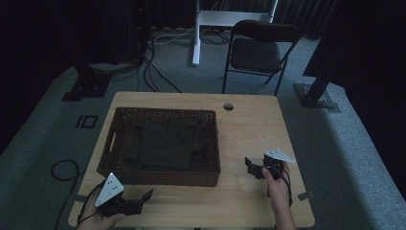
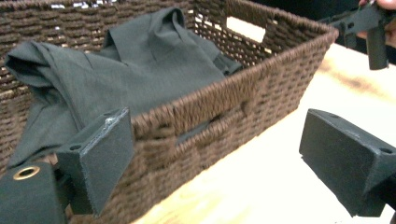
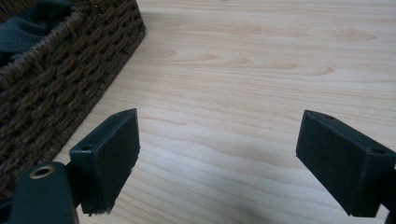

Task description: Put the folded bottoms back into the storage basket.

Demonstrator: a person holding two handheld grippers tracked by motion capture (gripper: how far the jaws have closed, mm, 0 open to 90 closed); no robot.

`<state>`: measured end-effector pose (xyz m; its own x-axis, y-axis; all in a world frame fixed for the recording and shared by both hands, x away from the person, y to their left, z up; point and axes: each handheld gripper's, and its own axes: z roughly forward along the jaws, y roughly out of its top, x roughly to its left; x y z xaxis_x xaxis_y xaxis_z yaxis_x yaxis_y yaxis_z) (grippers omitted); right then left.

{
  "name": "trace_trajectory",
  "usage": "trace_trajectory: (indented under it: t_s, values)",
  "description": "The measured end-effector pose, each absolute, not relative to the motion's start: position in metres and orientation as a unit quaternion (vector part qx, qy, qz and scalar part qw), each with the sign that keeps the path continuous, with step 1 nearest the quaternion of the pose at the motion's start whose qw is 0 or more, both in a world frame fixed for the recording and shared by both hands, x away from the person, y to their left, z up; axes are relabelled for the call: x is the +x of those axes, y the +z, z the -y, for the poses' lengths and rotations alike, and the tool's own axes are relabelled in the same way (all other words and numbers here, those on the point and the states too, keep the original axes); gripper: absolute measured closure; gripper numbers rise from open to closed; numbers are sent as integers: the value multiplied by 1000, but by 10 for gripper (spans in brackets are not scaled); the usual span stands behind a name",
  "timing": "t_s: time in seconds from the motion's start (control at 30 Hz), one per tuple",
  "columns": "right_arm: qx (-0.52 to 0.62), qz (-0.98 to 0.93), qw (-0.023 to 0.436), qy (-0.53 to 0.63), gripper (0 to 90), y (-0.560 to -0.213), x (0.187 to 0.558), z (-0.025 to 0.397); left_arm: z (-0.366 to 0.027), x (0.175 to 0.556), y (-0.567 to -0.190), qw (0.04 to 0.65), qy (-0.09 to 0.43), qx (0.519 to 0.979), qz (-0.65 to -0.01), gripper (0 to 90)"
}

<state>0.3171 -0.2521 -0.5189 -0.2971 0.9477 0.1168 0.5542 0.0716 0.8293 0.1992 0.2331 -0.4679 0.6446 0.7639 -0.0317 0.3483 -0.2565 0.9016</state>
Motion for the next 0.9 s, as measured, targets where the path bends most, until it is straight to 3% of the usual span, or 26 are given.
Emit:
trace_trajectory:
  t_s: [0.5,0.9]
  values:
    - [570,-683,249,382,132,-533,310,272,-229,198,-511,457,172,781,-390,105]
    - [593,-684,250,343,134,-541,305,287,-239,207,-533,392,177,789,-438,110]
